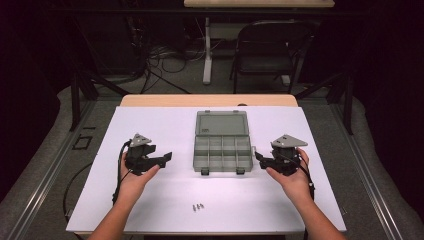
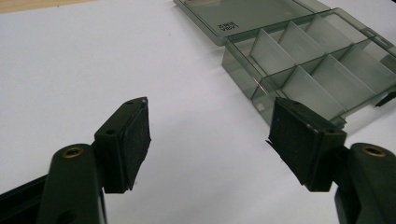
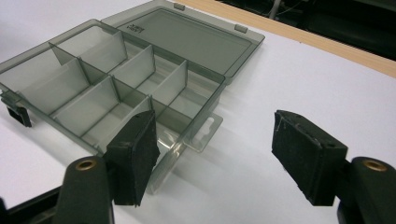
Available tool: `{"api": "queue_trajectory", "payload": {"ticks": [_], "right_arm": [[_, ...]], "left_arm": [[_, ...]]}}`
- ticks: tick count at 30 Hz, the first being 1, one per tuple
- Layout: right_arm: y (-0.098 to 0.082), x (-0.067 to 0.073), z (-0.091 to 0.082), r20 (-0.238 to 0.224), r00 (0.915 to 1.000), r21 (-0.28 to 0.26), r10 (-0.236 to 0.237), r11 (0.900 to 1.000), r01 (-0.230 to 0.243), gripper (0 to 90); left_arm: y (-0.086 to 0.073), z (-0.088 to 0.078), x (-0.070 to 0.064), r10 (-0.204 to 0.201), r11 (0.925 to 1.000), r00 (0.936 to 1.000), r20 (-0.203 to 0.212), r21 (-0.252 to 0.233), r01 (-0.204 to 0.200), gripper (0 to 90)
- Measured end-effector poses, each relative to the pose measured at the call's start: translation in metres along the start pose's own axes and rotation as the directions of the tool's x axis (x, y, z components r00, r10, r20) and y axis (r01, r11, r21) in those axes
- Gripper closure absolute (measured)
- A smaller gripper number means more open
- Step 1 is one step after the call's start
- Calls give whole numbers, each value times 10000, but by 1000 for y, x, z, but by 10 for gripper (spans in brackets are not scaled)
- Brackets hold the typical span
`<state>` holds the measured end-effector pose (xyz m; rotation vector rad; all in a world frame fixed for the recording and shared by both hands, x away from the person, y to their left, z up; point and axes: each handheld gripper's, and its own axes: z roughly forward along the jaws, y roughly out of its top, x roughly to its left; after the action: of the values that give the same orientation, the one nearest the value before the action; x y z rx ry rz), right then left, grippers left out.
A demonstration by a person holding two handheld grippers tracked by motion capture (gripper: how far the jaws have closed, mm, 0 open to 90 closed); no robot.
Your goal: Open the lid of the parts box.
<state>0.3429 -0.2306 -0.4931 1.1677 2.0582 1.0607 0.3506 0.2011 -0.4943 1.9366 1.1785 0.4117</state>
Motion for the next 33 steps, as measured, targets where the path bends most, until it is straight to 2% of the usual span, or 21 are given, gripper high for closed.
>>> {"api": "queue_trajectory", "payload": {"ticks": [4, 10, 12, 13, 15, 17, 20, 23, 28, 30, 31, 33], "right_arm": [[-9, 3, -6, 3, 10000, -65, -29, 10000, 29, 316], [-22, 14, -14, -266, 9996, -84, -70, 9999, 68, 332], [-24, 19, -16, -282, 9993, -199, -250, 9995, 245, 339], [-25, 21, -18, -380, 9989, -55, -268, 9996, 266, 340], [-25, 24, -20, -610, 9980, -31, -188, 9998, 186, 344], [-27, 29, -20, -724, 9972, -328, -184, 9993, 161, 347], [-29, 35, -21, -905, 9954, -250, -305, 9993, 283, 359], [-36, 40, -18, -1105, 9924, -327, -539, 9982, 506, 363], [-43, 45, -15, -1460, 9880, -585, -495, 9974, 414, 364], [-46, 48, -14, -1770, 9831, -638, -475, 9973, 367, 362], [-46, 49, -15, -1850, 9814, -486, -520, 9979, 437, 358], [-49, 53, -12, -2000, 9783, -526, -539, 9976, 442, 346]], "left_arm": [[-11, -7, 2, -50, 9999, 9999, -107, -94, 49, 300], [-25, -10, 0, -28, 10000, 9997, -244, -87, 26, 300], [-29, -12, -1, -108, 9999, 9998, -176, -54, 107, 300], [-30, -12, -2, -181, 9998, 9998, -128, -72, 180, 300], [-34, -14, -4, -72, 10000, 9999, -104, -47, 72, 300], [-36, -15, -5, -72, 10000, 9999, -80, -56, 71, 300], [-40, -16, -7, 142, 9998, 9998, -130, -140, -144, 300], [-43, -17, -8, 312, 9994, 9994, -130, -130, -313, 300], [-46, -17, -4, 204, 9995, 9998, -67, -225, -206, 285], [-48, -17, -3, 188, 9994, 9998, -81, -288, -190, 272], [-48, -16, -3, 190, 9993, 9998, -63, -315, -192, 263], [-50, -15, -2, 259, 9991, 9996, -106, -330, -263, 258]]}}
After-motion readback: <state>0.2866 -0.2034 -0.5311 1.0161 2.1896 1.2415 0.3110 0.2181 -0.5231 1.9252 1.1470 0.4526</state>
